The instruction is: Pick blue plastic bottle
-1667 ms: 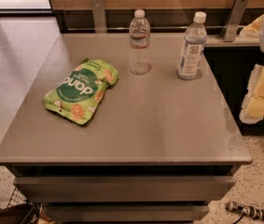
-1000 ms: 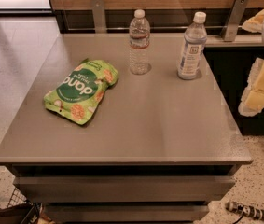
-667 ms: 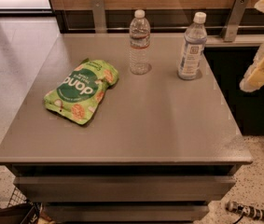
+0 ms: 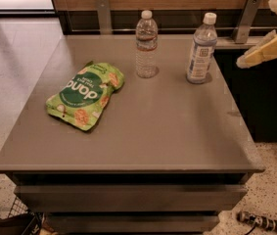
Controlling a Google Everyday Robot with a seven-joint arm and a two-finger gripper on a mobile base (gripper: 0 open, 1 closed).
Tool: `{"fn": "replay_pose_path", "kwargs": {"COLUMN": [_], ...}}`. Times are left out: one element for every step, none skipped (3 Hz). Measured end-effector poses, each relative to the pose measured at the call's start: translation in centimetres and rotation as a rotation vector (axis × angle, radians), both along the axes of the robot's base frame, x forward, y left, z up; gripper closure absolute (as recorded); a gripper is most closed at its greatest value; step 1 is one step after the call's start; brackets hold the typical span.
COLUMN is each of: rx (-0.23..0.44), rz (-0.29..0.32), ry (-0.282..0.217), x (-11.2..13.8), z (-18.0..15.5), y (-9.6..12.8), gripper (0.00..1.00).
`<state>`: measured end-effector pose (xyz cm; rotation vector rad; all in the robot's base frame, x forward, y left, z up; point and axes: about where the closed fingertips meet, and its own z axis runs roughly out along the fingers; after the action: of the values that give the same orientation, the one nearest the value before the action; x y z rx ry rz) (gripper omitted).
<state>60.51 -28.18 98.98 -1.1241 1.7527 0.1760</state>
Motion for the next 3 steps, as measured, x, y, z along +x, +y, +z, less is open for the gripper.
{"fn": "replay_pose_path", "kwargs": {"rx": [0.246, 0.382, 0.518], "rz": [0.051, 0.091, 0.143], "ry": [-0.047, -0.075, -0.094], "x": [2.5, 3.4, 5.2], "z": [-1.8, -3.1, -5.2], "y": [0.8, 1.8, 4.0], "gripper": [0.0, 0.0, 0.0]}}
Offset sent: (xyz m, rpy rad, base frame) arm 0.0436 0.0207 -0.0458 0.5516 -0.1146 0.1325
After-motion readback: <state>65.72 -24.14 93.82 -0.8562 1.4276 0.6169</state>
